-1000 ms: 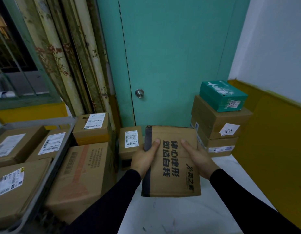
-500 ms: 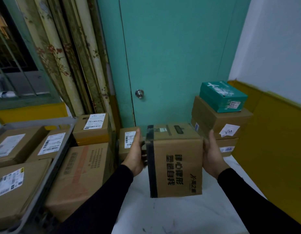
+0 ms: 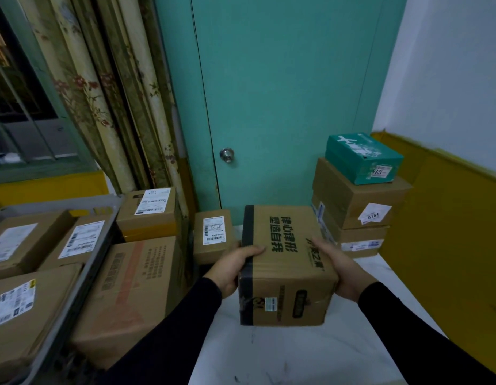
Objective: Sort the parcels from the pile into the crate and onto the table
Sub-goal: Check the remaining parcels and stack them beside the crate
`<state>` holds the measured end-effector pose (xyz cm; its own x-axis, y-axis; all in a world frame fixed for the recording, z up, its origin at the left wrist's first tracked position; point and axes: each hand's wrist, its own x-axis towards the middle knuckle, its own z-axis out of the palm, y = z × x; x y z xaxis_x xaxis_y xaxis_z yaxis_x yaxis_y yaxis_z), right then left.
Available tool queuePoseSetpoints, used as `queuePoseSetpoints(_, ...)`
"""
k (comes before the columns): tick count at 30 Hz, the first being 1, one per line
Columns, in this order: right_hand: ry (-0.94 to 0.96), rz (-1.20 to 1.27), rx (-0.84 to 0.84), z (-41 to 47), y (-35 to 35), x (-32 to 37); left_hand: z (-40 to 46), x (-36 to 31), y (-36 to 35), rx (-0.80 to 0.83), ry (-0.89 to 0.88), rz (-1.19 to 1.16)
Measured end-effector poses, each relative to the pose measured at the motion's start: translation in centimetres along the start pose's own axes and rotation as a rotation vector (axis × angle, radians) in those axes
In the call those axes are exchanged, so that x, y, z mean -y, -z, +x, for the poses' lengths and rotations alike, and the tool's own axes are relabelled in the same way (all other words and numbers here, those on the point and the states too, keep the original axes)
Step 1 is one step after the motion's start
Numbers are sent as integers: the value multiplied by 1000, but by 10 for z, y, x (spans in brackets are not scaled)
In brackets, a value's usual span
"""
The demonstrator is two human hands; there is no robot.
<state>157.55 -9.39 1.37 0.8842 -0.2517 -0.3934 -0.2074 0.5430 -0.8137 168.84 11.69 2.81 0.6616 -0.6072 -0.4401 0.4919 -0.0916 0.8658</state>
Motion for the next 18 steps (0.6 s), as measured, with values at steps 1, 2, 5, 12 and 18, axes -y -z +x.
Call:
queuePoseSetpoints(1,-22,-26,1,0,1,-1,0,1,0,-5,-11,18)
queuePoseSetpoints(2,-35,-59,4,1,2,-3,1,2,1,-3,-28,36)
queuePoseSetpoints(5,-12,-181,8,8,4,-9,1,4,-1,-2,-75,90)
queuePoseSetpoints(12,86,-274,14,6,-2,-15,0,10,4,-30,-146,157)
queuePoseSetpoints(18,60,-293,0,3,-5,-17,1,12,7,-27,-145,146)
